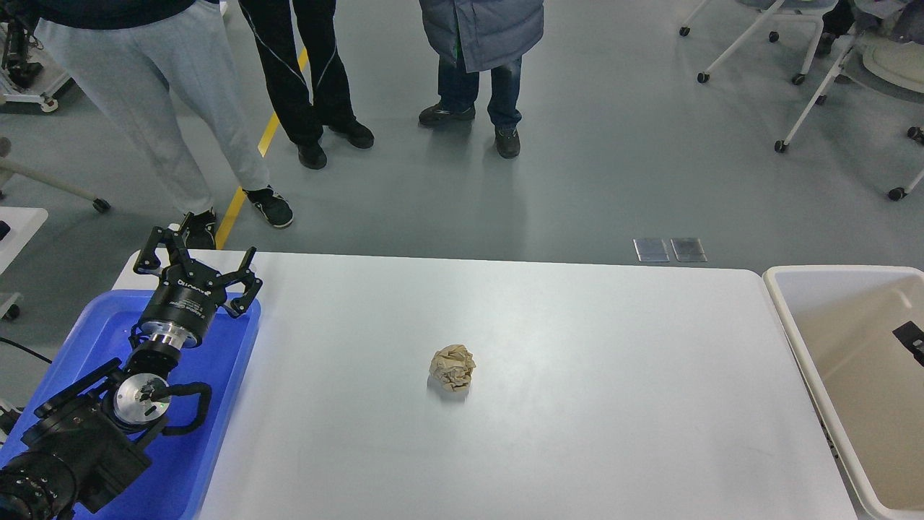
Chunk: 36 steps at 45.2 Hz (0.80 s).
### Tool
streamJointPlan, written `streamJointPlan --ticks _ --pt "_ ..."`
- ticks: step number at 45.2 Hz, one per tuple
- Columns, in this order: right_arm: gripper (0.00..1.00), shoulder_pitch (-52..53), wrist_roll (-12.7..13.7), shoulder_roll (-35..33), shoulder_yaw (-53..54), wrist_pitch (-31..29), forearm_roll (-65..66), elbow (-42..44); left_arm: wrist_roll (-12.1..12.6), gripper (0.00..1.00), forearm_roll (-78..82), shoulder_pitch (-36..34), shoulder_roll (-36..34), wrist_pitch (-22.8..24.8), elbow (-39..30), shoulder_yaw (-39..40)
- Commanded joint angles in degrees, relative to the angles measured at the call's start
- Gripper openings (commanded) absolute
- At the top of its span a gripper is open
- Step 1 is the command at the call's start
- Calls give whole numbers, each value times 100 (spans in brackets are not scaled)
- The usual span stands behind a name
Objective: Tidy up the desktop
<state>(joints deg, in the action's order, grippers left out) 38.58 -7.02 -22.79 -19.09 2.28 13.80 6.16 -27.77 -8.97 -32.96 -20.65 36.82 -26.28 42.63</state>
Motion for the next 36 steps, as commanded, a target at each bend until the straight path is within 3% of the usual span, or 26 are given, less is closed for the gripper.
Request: streamJointPlan --ticks 1,9,18,24,30,36 --pt "99 132 -1 -6 20 -8 -9 26 0 100 0 0 0 0 0 0" --pt "99 509 -212 -76 1353 -25 -623 -45 0 100 0 0 0 0 0 0" --pt "99 712 -1143 11 2356 -60 -756 -474 0 100 0 0 0 0 0 0" --pt "99 730 -1214 -32 3314 -113 -809 -1019 0 100 0 0 0 0 0 0" --pt "99 695 -1214 -330 4316 -122 -800 -2116 0 100 0 0 0 -8 0 0" --pt "99 213 -1223 -1200 5221 -122 -730 -4347 0 100 0 0 0 0 0 0"
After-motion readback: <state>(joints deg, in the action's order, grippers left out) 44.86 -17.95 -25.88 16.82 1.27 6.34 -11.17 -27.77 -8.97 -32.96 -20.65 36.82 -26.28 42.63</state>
